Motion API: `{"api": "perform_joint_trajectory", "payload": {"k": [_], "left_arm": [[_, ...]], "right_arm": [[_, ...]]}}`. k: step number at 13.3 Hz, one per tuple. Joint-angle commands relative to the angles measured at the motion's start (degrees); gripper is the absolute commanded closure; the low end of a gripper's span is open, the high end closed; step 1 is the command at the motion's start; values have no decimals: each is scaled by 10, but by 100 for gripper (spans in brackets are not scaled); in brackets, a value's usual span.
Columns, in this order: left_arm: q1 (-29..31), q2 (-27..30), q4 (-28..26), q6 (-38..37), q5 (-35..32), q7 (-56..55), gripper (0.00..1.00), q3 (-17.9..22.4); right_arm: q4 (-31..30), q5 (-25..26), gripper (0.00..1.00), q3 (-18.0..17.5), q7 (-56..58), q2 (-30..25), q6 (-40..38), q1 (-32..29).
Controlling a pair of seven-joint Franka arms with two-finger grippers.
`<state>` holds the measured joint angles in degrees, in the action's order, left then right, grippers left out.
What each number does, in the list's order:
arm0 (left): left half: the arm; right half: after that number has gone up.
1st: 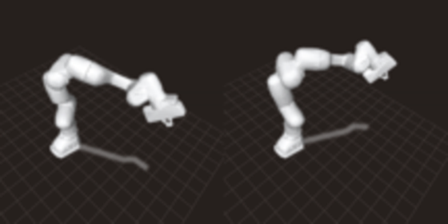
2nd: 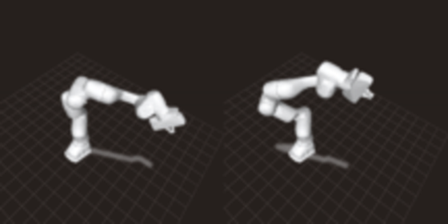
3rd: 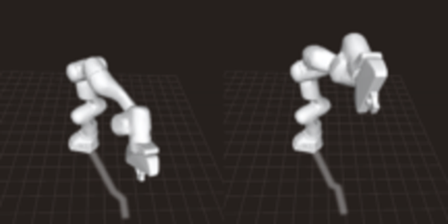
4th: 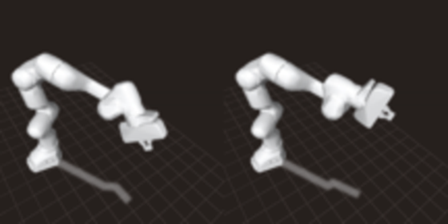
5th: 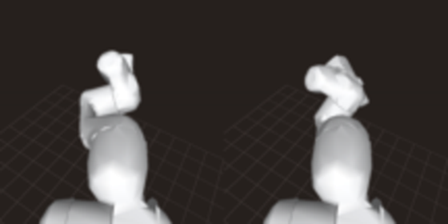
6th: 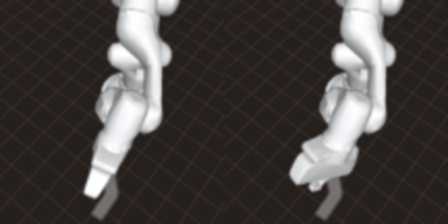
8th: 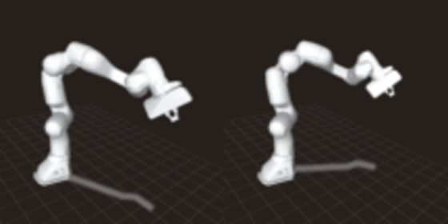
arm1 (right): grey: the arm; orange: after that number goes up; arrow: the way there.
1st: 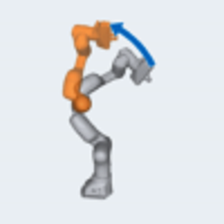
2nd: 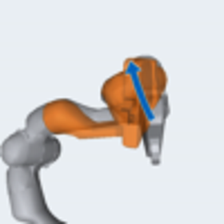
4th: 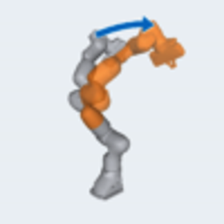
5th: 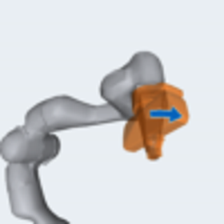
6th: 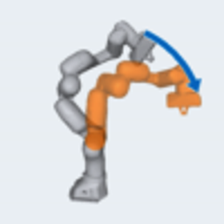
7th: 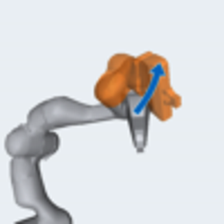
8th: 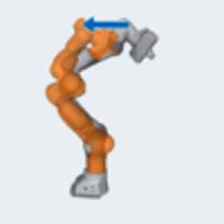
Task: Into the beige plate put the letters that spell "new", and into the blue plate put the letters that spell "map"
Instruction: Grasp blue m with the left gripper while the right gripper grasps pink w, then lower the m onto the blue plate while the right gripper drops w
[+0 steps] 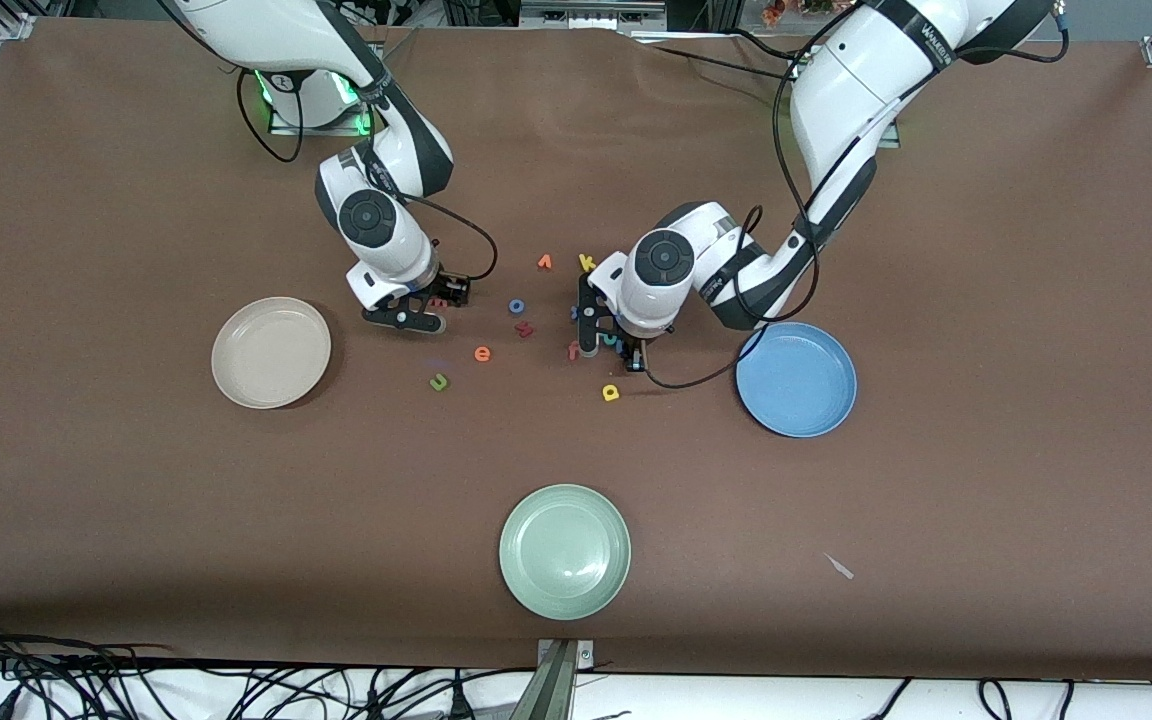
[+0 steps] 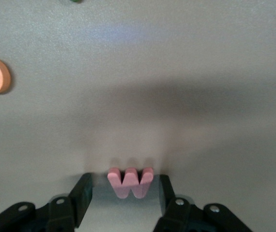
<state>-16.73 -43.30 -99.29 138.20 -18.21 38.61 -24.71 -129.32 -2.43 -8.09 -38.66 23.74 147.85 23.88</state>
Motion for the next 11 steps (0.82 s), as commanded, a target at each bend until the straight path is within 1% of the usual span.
{"api": "perform_joint_trajectory", "payload": {"k": [1, 3, 4, 6, 9, 10, 11], "left_arm": [[3, 32, 5, -56, -23, -9, 100, 2], [7, 60, 7, -96, -22, -8, 100, 1], [13, 75, 8, -113, -20, -12, 100, 1], [39, 105, 8, -156, -13, -15, 100, 0], [87, 140, 9, -200, -12, -84, 100, 0], [107, 145, 9, -204, -12, -124, 100, 0], [122, 146, 9, -204, -12, -165, 100, 0]], "right_arm": [[-4, 2, 48, 3, -10, 2, 11, 4], [-4, 2, 57, 3, -10, 2, 12, 3], [-4, 2, 63, 3, -9, 2, 12, 3], [-4, 2, 73, 3, -10, 3, 12, 3], [8, 1, 80, 5, -5, -3, 5, 1], [20, 1, 81, 10, -2, -9, -22, 0], [45, 2, 81, 21, 4, -14, -68, 0]]}}
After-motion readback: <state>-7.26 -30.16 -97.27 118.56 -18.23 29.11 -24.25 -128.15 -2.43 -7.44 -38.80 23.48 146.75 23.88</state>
